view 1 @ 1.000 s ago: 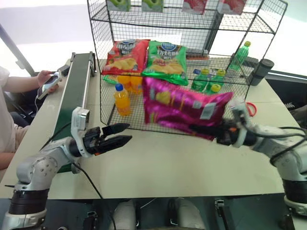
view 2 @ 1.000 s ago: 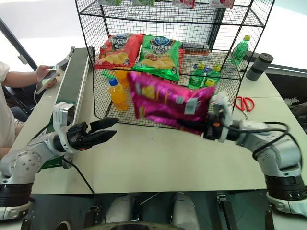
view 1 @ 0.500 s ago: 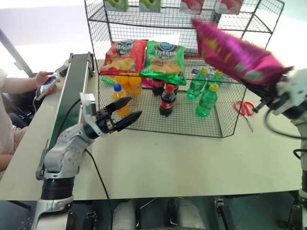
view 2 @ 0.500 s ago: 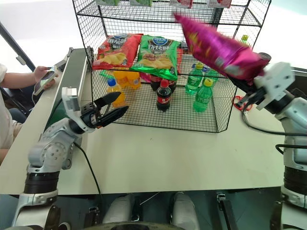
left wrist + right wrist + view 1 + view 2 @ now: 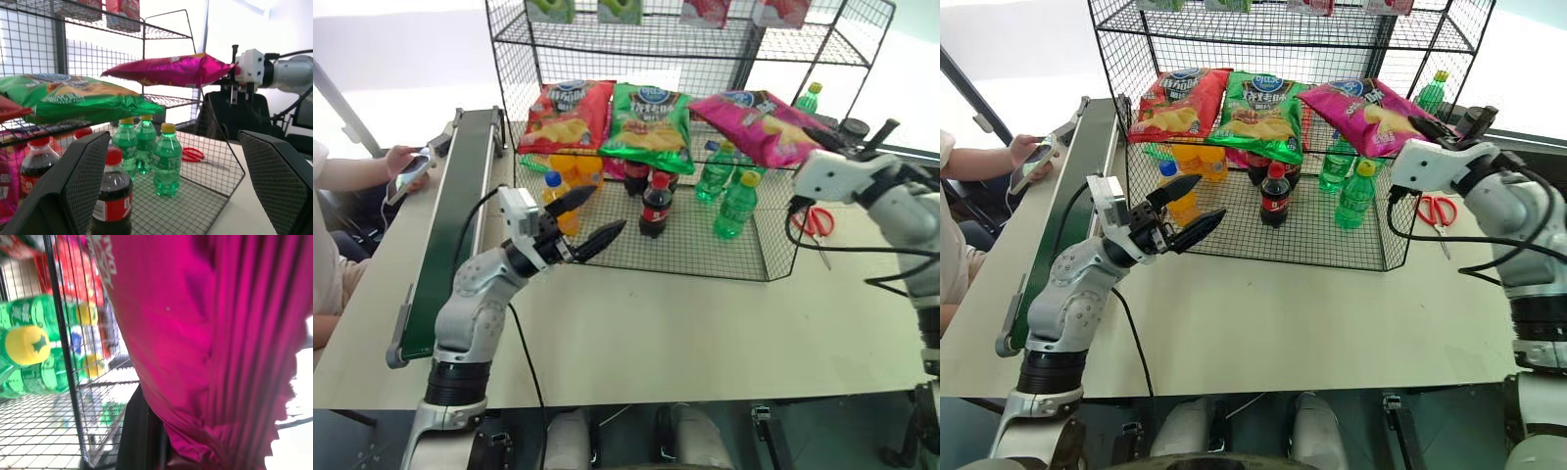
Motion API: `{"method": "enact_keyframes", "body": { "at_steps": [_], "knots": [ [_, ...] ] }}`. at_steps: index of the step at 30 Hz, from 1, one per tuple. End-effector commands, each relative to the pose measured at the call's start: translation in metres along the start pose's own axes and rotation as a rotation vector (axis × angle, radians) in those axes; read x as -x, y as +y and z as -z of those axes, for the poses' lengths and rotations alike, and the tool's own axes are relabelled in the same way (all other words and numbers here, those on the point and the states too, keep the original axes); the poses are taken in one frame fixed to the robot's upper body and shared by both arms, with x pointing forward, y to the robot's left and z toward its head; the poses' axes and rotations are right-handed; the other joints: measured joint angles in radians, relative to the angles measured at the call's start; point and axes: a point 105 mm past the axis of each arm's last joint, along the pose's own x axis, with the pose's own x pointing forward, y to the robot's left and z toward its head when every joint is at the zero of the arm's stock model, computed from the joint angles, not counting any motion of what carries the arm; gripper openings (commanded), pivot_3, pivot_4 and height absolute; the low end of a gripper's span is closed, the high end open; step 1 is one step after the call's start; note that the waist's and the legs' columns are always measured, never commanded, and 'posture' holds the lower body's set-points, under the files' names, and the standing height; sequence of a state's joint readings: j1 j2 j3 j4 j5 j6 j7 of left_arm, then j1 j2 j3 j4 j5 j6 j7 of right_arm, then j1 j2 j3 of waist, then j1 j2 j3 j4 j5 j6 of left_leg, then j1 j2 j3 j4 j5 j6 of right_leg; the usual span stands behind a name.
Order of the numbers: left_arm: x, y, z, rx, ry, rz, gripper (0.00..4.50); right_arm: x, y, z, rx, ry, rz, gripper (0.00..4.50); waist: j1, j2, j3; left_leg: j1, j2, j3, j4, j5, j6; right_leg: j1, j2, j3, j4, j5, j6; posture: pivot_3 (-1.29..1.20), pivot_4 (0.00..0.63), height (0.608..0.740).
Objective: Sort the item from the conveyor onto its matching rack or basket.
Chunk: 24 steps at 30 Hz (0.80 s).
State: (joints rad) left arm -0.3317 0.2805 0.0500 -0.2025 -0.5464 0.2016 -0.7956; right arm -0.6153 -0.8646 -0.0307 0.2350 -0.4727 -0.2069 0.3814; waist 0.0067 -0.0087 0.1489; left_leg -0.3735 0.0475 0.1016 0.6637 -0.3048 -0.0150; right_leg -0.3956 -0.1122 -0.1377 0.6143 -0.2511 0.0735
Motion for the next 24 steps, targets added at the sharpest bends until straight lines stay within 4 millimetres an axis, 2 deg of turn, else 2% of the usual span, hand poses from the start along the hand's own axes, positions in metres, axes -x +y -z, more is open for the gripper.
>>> {"method": "enact_keyframes", "body": {
  "at_steps": [1, 3, 7, 10, 16, 20, 21, 24],
  "knots": [
    [-0.009, -0.012, -0.016, -0.031, -0.065, 0.02, 4.46, -0.009, -0.033, 0.001, 0.0, 0.052, 0.137, 0.0, -0.002, 0.0, 0.0, 0.0, 0.0, 0.0, 0.0, 0.0, 0.0, 0.0, 0.0, 0.0, 0.0, 0.0, 0.0, 0.0, 0.15, 0.74],
    [-0.011, -0.016, -0.017, -0.008, -0.075, 0.021, 4.46, -0.014, -0.03, 0.0, -0.018, 0.061, 0.13, 0.0, -0.001, 0.0, 0.0, 0.0, 0.0, 0.0, 0.0, 0.0, 0.0, 0.0, 0.0, 0.0, 0.0, 0.0, 0.0, 0.0, 0.15, 0.74],
    [-0.016, -0.023, -0.016, 0.014, -0.086, 0.024, 4.46, -0.023, -0.011, 0.001, -0.071, 0.106, 0.074, 0.0, 0.0, 0.0, 0.0, 0.0, 0.0, 0.0, 0.0, 0.0, 0.0, 0.001, 0.0, 0.0, 0.0, 0.0, 0.0, 0.0, 0.15, 0.74],
    [-0.017, -0.024, -0.015, 0.011, -0.088, 0.016, 4.46, -0.027, -0.005, 0.003, -0.052, 0.141, 0.063, 0.0, 0.0, 0.0, 0.0, 0.0, 0.0, 0.0, 0.0, 0.0, 0.0, 0.0, 0.0, 0.0, 0.0, 0.0, 0.0, 0.0, 0.15, 0.74],
    [-0.017, -0.024, -0.014, 0.013, -0.086, 0.01, 4.46, -0.032, -0.002, 0.005, -0.123, 0.174, 0.054, 0.0, -0.002, 0.0, 0.0, 0.0, 0.0, 0.0, 0.0, 0.0, 0.0, 0.0, 0.0, 0.0, 0.0, 0.0, 0.0, 0.0, 0.15, 0.74],
    [-0.017, -0.022, -0.013, 0.005, -0.081, 0.005, 4.5, -0.032, 0.001, 0.006, -0.144, 0.188, 0.039, 1.77, -0.002, 0.0, 0.0, 0.0, 0.0, 0.0, 0.0, 0.0, 0.0, 0.0, 0.0, 0.0, 0.0, 0.0, 0.0, 0.0, 0.15, 0.74],
    [-0.017, -0.022, -0.012, 0.004, -0.079, 0.004, 4.5, -0.032, 0.001, 0.005, -0.156, 0.187, 0.039, 2.33, -0.002, 0.0, 0.0, 0.0, 0.0, 0.0, 0.0, 0.0, 0.0, 0.0, 0.0, 0.0, 0.0, 0.0, 0.0, 0.0, 0.15, 0.74],
    [-0.017, -0.022, -0.011, 0.003, -0.074, 0.004, 4.5, -0.033, -0.001, -0.007, -0.25, 0.131, 0.042, 3.82, -0.003, 0.0, 0.0, 0.0, 0.0, 0.0, 0.0, 0.0, 0.0, 0.0, 0.0, 0.0, 0.0, 0.0, 0.0, 0.0, 0.15, 0.74]
  ]
}}
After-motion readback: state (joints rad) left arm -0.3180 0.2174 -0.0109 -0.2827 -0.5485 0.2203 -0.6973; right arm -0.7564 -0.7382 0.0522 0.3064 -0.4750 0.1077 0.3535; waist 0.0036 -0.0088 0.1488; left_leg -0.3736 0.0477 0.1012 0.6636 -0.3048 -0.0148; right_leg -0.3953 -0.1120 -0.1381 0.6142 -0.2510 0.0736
